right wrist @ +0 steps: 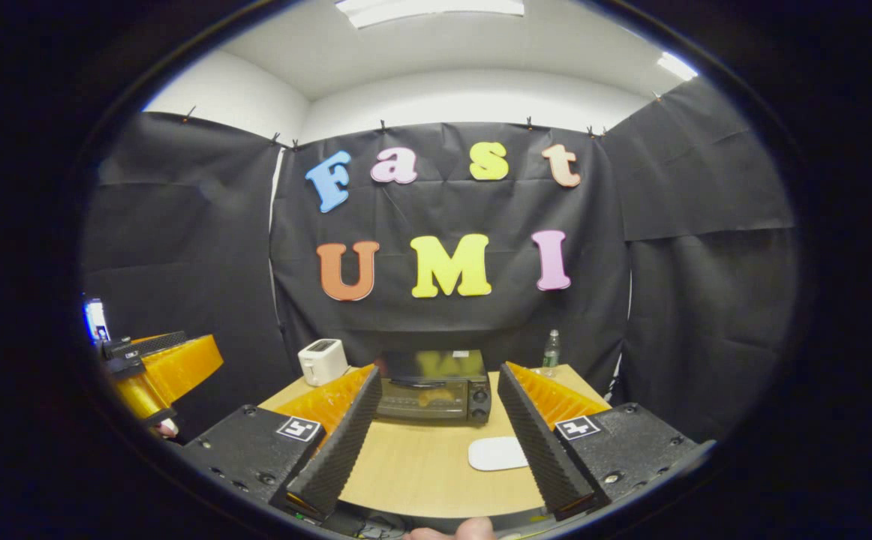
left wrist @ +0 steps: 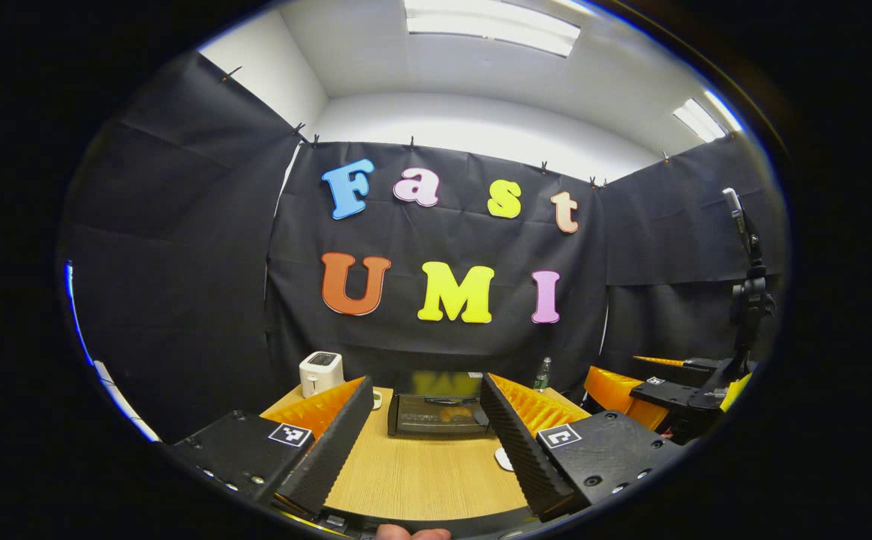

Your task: Open the electric oven with the left hand, put the food in, and close the electric oven.

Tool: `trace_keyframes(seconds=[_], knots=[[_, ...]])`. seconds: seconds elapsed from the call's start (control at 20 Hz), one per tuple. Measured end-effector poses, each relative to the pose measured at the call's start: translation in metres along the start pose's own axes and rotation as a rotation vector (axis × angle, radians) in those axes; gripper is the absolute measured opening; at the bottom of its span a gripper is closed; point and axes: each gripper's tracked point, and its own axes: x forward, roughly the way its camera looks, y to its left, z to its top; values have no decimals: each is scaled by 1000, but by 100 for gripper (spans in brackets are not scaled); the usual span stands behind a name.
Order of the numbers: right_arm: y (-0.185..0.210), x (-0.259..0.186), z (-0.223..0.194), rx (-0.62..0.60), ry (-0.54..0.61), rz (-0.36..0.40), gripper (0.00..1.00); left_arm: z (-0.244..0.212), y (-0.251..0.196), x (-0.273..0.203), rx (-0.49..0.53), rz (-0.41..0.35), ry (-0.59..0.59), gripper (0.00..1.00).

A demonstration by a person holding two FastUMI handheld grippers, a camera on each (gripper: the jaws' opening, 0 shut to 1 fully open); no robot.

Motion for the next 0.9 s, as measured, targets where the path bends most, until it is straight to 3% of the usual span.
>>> trace_keyframes(seconds=[0.4,0.9], knots=[[6,11,-2,11,6,21,99,-5,7,6,15,23,10,94],[7,-1,-6,19,3,0,99,-12,1,-1,40,-8,20,94]])
